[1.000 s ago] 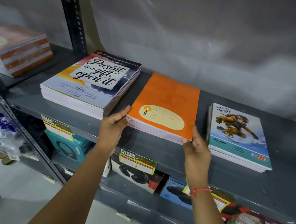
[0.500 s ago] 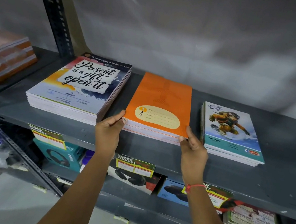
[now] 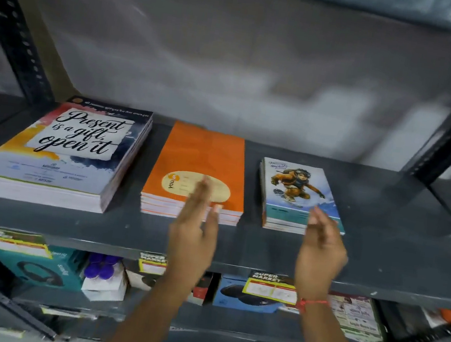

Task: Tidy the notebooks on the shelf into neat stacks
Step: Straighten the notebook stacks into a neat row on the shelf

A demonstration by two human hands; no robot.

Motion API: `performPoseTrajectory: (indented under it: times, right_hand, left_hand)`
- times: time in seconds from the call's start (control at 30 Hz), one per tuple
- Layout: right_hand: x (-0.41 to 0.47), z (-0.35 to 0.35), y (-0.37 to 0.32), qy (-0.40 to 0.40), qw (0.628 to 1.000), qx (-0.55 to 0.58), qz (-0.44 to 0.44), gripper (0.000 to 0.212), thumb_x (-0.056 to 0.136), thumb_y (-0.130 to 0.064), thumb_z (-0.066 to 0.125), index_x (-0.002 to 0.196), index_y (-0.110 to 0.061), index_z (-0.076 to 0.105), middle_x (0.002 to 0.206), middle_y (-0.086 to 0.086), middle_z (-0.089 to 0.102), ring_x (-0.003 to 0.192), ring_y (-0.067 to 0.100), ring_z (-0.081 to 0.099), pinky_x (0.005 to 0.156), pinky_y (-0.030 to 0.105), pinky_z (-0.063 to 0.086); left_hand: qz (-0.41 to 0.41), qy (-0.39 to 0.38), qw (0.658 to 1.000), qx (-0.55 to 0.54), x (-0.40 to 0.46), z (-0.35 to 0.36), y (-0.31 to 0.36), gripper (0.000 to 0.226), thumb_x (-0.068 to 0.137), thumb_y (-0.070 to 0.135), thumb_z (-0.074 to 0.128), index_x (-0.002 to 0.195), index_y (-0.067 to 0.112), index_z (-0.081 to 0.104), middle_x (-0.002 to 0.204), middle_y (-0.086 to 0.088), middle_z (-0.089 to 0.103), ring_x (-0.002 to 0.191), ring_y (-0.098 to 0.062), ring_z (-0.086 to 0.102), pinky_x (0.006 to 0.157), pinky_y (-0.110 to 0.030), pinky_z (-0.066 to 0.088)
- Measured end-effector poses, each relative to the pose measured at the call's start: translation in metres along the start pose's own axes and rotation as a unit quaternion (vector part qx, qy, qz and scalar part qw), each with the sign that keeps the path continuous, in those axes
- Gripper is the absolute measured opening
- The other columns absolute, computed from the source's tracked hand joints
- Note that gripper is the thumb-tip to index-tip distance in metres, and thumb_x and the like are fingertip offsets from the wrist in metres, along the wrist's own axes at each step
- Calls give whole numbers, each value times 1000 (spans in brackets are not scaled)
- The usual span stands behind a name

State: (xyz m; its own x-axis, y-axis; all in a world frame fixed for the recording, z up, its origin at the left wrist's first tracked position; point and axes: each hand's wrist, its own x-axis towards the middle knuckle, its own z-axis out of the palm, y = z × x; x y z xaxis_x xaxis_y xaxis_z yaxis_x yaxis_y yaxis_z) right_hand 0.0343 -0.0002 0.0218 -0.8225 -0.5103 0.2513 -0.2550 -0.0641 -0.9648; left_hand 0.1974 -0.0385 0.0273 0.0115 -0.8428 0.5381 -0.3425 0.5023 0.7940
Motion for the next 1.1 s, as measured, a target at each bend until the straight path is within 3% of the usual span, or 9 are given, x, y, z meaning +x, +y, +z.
performPoseTrajectory:
  times: [0.07, 0.17, 0.23, 0.3, 0.37, 0.5, 0.67, 1.0, 1.1]
  right_hand:
    - [17, -22, 5, 59, 998, 18, 28, 34, 93, -16, 51, 125, -7, 58, 120, 2, 62, 101, -9, 58, 86, -1, 39]
    - [44, -49, 20, 7, 994, -25, 104, 45, 96, -23, 46, 139, -11, 43, 143, 5, 48, 131, 18, 45, 104, 20, 30]
    - [49, -52, 24, -65, 991, -40, 109, 48, 96, -29, 44, 142, -13, 39, 143, 2, 46, 127, 13, 43, 104, 22, 30]
    - [53, -54, 25, -125, 986, -41, 102, 47, 96, -27, 44, 140, -13, 41, 129, -7, 49, 116, 5, 42, 98, 17, 30]
    - [59, -59, 29, -160, 981, -43, 103, 45, 95, -20, 48, 139, -13, 42, 121, -8, 49, 112, 6, 44, 100, 18, 31]
    - [74, -76, 32, -244, 961, -65, 109, 53, 92, -10, 52, 142, -15, 38, 120, -8, 54, 115, 11, 51, 111, 32, 35]
    - [85, -81, 31, -271, 957, -59, 87, 51, 92, -7, 51, 141, -15, 39, 121, -11, 55, 111, 4, 51, 99, 19, 37]
    - [89, -79, 42, -257, 962, -34, 87, 46, 92, -7, 52, 137, -12, 45, 127, 0, 60, 108, 7, 54, 108, 31, 40]
    - [90, -78, 46, -238, 967, -33, 84, 44, 91, -7, 53, 135, -11, 48, 129, 5, 61, 105, 9, 56, 105, 31, 43]
  left_hand:
    - [-28, -79, 996, -37, -4, 28, 18, 47, 91, 18, 51, 136, 16, 36, 135, 8, 39, 129, -17, 47, 102, -21, 41]
    - [-154, -174, 971, -63, -9, 70, 30, 50, 95, 15, 47, 143, 15, 32, 144, 3, 43, 128, -6, 40, 98, -7, 34]
    - [-239, -205, 946, -78, -10, 85, 29, 55, 96, 16, 43, 147, 17, 22, 131, 7, 56, 109, -9, 57, 84, -5, 44]
    - [-252, -216, 942, -56, -14, 96, 32, 56, 97, 15, 41, 148, 16, 17, 111, 8, 59, 79, 1, 53, 59, 8, 39]
    - [-244, -200, 948, -29, -17, 102, 35, 54, 97, 12, 40, 147, 16, 20, 106, 4, 56, 67, 5, 46, 51, 7, 36]
    - [-257, -173, 950, -30, -16, 105, 33, 53, 96, 13, 45, 145, 18, 27, 126, -7, 60, 84, -3, 52, 68, -6, 40]
    - [-301, -96, 945, -89, -15, 106, 38, 45, 93, 10, 51, 137, 15, 45, 132, -6, 57, 103, -8, 49, 90, -17, 41]
    - [-314, -8, 948, -55, -17, 119, 36, 35, 88, 8, 59, 123, 13, 60, 123, -9, 66, 96, -20, 62, 83, -21, 52]
    - [-318, 9, 946, -62, -16, 121, 34, 32, 87, 7, 60, 119, 11, 63, 121, -7, 67, 87, -8, 56, 71, -5, 47]
